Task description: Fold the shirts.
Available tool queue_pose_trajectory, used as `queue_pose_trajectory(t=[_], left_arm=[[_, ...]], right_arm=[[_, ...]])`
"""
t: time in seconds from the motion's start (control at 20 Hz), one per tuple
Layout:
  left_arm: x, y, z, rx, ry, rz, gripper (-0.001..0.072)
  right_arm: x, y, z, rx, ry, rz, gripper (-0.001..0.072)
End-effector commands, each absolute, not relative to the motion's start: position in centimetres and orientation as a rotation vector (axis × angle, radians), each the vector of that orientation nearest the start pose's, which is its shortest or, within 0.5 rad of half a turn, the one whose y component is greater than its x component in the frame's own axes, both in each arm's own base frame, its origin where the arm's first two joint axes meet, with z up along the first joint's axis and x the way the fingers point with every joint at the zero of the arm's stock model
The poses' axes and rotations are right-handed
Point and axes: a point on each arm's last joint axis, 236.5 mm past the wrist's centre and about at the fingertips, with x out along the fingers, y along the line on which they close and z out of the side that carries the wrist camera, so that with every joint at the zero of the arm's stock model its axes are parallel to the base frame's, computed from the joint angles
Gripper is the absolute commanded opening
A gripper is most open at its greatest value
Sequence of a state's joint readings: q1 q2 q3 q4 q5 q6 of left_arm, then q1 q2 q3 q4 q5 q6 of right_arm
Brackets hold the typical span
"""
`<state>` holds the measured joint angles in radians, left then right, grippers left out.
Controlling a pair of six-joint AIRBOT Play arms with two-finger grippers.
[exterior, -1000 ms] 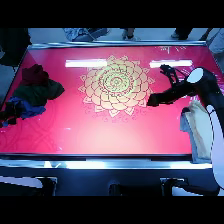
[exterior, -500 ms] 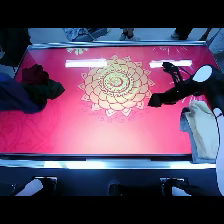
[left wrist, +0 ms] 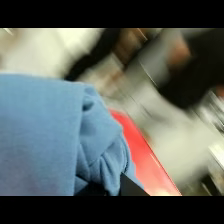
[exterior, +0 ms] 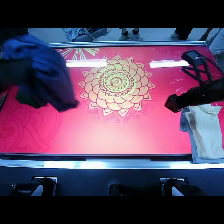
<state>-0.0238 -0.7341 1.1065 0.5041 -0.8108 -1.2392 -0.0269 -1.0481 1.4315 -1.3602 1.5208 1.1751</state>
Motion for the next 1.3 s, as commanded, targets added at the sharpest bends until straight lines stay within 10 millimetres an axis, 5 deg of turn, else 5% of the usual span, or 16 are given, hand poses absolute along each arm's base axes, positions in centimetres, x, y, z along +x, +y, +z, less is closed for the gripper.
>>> queue_pose_trajectory(t=[0.0,0.15,0.35,0.55,0.6,0.65,0.7,0.85,0.95,1.1,1.25], left_arm=[[28.7,-25.9,27.9,-0.566,0.498,-0.914,0.0026],[28.9,-30.1,22.2,-0.552,0.593,-0.919,0.0027],[31.2,-29.8,10.0,-0.501,0.863,-0.749,0.0027],[31.7,-29.9,0.2,-0.554,1.131,-0.62,0.0029],[32.1,-29.9,-0.3,-0.569,1.155,-0.609,0.0071],[32.7,-29.8,0.1,-0.572,1.156,-0.614,0.0338],[33.7,-29.2,1.4,-0.585,1.141,-0.618,0.0696],[36.3,-22.9,4.4,-0.458,1.148,-0.592,0.0707],[35.7,-17.6,4.2,-0.367,1.244,-0.532,0.0707],[31.8,-11.8,0.3,-0.305,1.457,-0.425,0.0708],[30.7,-10.6,-4.6,-0.345,1.484,-0.335,0.0695]], right_arm=[[30.8,1.6,18.2,-0.284,1.08,0.287,0.0682],[30.8,1.4,18.3,-0.293,1.075,0.279,0.0682],[31.5,1.6,16.6,-0.28,1.122,0.295,0.0682],[32.6,3.4,11.1,-0.201,1.224,0.378,0.0682],[32.8,4.1,9.4,-0.173,1.25,0.404,0.0682],[32.8,4.7,7.9,-0.156,1.274,0.437,0.0683],[32.6,5.3,6.6,-0.149,1.302,0.477,0.0685],[32.4,5.7,4.6,-0.15,1.366,0.531,0.0692],[32.4,5.7,3.7,-0.144,1.39,0.537,0.0692],[31.6,6.3,1.7,-0.105,1.445,0.564,0.0689],[29.8,8.0,-0.4,-0.028,1.492,0.63,0.0683]])
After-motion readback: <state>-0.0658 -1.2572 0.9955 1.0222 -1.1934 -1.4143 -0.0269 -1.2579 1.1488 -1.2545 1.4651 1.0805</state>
